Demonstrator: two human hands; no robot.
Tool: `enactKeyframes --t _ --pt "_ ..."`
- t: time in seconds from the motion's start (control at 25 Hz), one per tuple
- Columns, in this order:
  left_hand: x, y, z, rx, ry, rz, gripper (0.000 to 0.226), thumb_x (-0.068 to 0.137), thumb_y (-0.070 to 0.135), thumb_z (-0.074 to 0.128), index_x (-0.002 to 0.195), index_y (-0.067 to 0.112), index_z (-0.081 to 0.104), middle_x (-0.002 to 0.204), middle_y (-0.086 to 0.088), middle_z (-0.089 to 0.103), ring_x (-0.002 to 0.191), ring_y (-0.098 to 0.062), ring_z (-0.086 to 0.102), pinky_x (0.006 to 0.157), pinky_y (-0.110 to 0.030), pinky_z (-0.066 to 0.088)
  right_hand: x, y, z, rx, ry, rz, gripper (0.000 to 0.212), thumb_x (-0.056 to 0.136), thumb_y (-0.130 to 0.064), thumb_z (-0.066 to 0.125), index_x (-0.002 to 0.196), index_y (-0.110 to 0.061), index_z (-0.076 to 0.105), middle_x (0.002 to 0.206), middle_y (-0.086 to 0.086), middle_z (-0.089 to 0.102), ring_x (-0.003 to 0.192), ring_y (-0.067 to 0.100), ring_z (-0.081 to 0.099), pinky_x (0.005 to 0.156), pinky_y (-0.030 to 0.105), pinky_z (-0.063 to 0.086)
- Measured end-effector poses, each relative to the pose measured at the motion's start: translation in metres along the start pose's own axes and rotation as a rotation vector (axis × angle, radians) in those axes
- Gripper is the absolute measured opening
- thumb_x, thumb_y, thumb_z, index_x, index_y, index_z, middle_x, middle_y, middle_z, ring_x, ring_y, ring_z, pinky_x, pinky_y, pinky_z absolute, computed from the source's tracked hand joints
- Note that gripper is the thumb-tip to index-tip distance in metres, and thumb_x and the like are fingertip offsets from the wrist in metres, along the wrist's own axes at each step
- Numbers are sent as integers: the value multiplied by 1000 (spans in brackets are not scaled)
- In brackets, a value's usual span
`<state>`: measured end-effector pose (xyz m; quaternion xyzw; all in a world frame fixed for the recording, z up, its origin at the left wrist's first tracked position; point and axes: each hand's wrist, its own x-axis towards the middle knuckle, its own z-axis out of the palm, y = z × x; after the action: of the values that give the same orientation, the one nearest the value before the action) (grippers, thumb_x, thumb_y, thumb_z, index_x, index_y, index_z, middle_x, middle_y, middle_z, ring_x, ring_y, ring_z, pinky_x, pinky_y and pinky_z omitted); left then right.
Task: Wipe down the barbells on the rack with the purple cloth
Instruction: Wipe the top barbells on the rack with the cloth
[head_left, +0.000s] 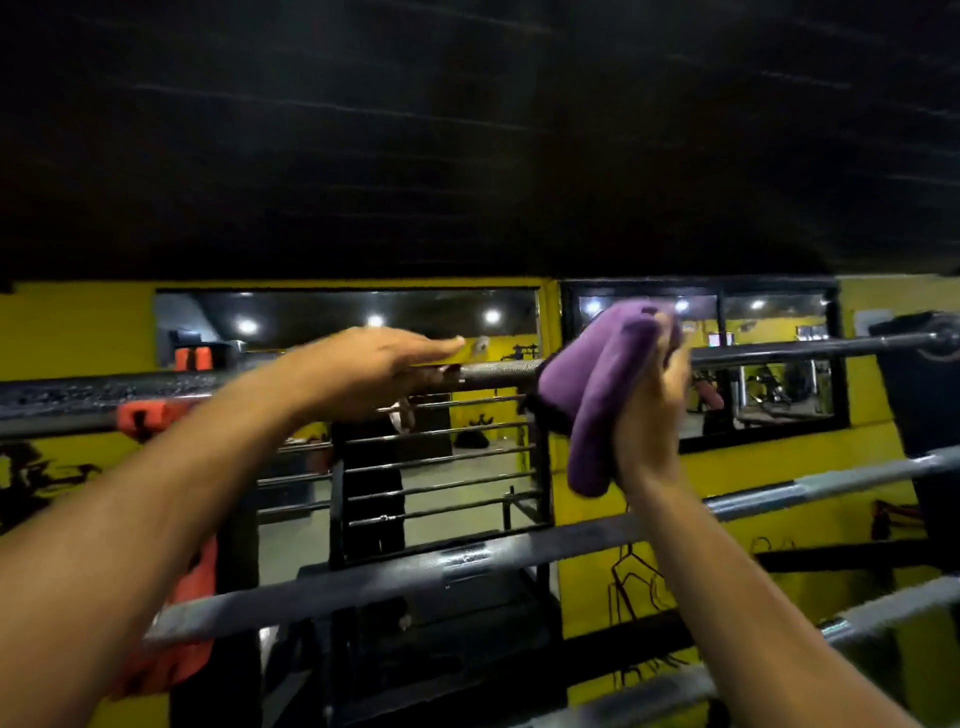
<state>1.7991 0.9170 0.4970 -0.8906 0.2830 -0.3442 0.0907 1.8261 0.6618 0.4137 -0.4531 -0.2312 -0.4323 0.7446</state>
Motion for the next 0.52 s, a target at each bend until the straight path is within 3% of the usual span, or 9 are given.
enactKeyframes --t 0.04,0.12,0.2,0.28,0.36,0.44,0.52 --pt "-7 -11 -11 64 13 -22 51 101 55 35 151 45 30 148 6 50 132 -19 49 105 -34 42 6 -21 2 -52 2 -217 21 111 -34 32 110 -24 50 92 -6 60 77 -4 63 73 19 51" --pt "-32 -34 -33 106 76 -103 69 90 77 13 150 47 30 146 7 52 129 -18 51 101 -36 45 25 -32 17 -321 -77 -559 23 111 -30 36 123 -13 48 96 -3 60 80 4 61 66 21 46" --pt "-60 -49 -42 80 74 -197 95 76 89 -2 150 42 34 149 8 49 133 -15 47 101 -30 38 44 -12 32 -725 -294 -666 36 106 -44 38 130 -19 50 108 4 63 92 19 60 71 33 47" --pt "-86 -52 -39 99 5 -313 107 67 93 -10 151 43 32 154 13 41 140 -13 40 104 -30 35 55 24 40 -1182 -542 -691 49 101 -59 26 121 -25 54 112 6 66 99 29 61 79 41 48" --pt "-101 -57 -33 104 -10 -403 87 81 86 0 153 44 26 157 14 35 144 -13 35 109 -34 34 55 43 45 -1372 -625 -753 53 100 -64 17 108 -28 56 106 3 70 95 28 63 79 40 46" --pt "-106 -58 -29 44 15 -475 63 97 66 16 155 41 22 159 9 33 146 -16 31 113 -35 28 55 42 50 -1332 -598 -721 51 102 -62 20 100 -29 58 95 2 71 85 24 62 73 35 40" --pt "-106 -56 -29 59 0 -483 56 102 55 21 156 37 22 160 7 32 146 -17 31 115 -37 27 49 35 60 -1335 -543 -640 54 103 -60 22 98 -29 66 83 -2 66 71 19 55 63 30 31"
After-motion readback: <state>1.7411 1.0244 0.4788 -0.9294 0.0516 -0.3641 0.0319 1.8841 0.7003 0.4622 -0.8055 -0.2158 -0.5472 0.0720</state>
